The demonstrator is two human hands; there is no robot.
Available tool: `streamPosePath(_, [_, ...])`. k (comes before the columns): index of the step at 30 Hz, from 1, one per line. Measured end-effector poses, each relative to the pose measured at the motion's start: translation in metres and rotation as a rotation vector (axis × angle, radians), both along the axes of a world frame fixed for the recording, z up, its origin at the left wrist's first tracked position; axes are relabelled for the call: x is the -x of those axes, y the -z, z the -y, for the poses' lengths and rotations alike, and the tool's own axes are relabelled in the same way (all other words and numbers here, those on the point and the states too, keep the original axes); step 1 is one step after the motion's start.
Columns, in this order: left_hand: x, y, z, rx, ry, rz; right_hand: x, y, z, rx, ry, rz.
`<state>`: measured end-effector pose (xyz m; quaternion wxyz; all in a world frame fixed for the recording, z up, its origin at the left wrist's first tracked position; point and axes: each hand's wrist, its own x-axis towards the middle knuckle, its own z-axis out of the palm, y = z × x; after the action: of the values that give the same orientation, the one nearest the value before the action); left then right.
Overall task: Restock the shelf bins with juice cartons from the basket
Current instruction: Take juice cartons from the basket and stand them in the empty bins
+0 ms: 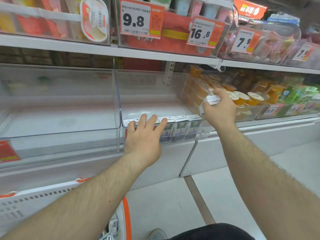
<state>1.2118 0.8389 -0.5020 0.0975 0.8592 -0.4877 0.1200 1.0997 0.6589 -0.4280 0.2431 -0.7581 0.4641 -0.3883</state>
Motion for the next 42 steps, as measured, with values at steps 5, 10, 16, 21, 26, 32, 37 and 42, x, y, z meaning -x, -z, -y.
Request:
streamPosePath(5, [-0.001, 0.000, 0.000, 0.030, 0.006, -0.027, -0.008, 0.011, 0.016, -0.029, -0.080, -0.317])
streamPosePath(10, [-0.001, 0.002, 0.000, 0.047, 0.008, -0.030, -0.018, 0.001, 0.025, -0.036, -0.090, -0.643])
streamPosePath(16, [-0.003, 0.002, -0.001, 0.052, 0.015, -0.036, -0.030, -0.018, 0.029, -0.038, -0.173, -0.957])
streamPosePath(21, [-0.003, 0.000, 0.000, 0.045, 0.017, -0.045, -0.041, -0.023, 0.021, -0.096, -0.175, -1.073])
streamPosePath(26, [-0.003, 0.000, -0.001, 0.044, 0.025, -0.048, -0.049, -0.021, 0.021, -0.164, -0.171, -1.161])
streamPosePath(32, [-0.002, 0.000, -0.002, 0.039, 0.021, -0.042, -0.049, -0.023, 0.031, -0.370, -0.200, -1.026])
streamPosePath(37, [-0.002, -0.001, -0.002, 0.033, 0.023, -0.054, -0.044, -0.021, 0.036, -0.386, -0.173, -1.064])
streamPosePath(42, [-0.003, -0.001, -0.003, 0.036, 0.028, -0.052, -0.045, -0.019, 0.037, -0.238, -0.179, -1.237])
